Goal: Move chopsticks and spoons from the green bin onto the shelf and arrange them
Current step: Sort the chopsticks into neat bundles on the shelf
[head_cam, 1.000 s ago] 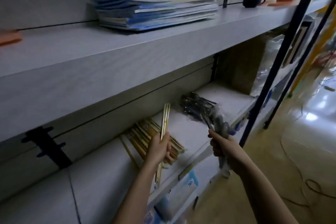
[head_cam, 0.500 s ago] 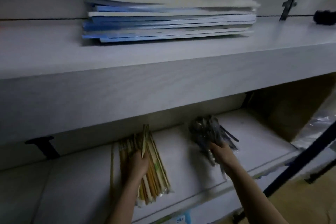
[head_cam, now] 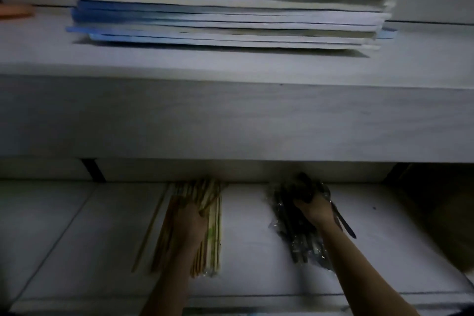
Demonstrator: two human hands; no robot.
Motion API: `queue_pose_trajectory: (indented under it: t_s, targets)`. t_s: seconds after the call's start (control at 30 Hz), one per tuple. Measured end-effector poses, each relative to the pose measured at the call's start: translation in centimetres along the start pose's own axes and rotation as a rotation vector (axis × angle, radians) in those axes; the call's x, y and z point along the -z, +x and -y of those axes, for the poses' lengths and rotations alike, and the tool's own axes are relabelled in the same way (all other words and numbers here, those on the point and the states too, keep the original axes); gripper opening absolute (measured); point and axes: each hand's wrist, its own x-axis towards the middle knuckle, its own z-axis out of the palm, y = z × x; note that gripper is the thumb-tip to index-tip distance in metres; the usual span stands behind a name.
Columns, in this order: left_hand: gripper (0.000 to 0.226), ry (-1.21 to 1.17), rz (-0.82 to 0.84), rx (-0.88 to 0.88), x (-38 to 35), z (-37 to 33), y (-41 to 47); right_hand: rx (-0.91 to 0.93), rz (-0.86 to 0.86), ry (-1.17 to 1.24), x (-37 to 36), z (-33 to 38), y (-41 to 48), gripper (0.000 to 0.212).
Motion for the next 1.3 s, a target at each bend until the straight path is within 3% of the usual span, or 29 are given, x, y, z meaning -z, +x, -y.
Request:
queue_pose_trajectory:
  t_s: [0.17,0.27,0.37,0.47,0.57,0.63,0.83,0.97,1.3]
  targets:
    - [0.030,-0.043,-0.070,-0.041,0.5,0.6,-0.1,0.116,-0.030,-0.125,-0.2,0.0,0.5,0.057]
    - [0.020,-0.106,-0.132,-0.054,1.1,1.8,-0.3,0.284,-0.197,-0.178,-0.5,1.1,-0.2,0.047]
    - [0.016,-0.138,-0.153,-0.034,2.1,3.7,-0.3,0.417,-0.328,-0.067,-2.0,3.4,-2.6,0.034]
    - [0.014,-0.155,-0.171,-0.003,2.8,5.7,-0.4,0.343,-0.096,0.052,-4.7,5.6,-5.1,0.027]
    - [0.017,-0.167,-0.177,0.002,3.1,7.4,-0.6,0.275,0.229,-0.105,-8.5,6.7,-6.6,0.028]
    - [0.022,-0.146,-0.157,0.002,3.2,8.4,-0.8,0.230,0.325,-0.140,-10.8,7.3,-7.9,0.034]
    - [0.022,-0.112,-0.101,-0.113,3.7,10.6,-0.6,0.246,0.143,-0.232,-13.6,8.0,-10.1,0.030]
    - [0.025,-0.087,-0.072,-0.153,3.9,11.5,0.0,0.161,0.100,-0.283,-13.7,8.6,-10.2,0.026]
    - [0.037,-0.077,-0.009,-0.233,3.1,13.2,0.8,-0.022,0.076,-0.347,-14.2,10.0,-10.9,0.053]
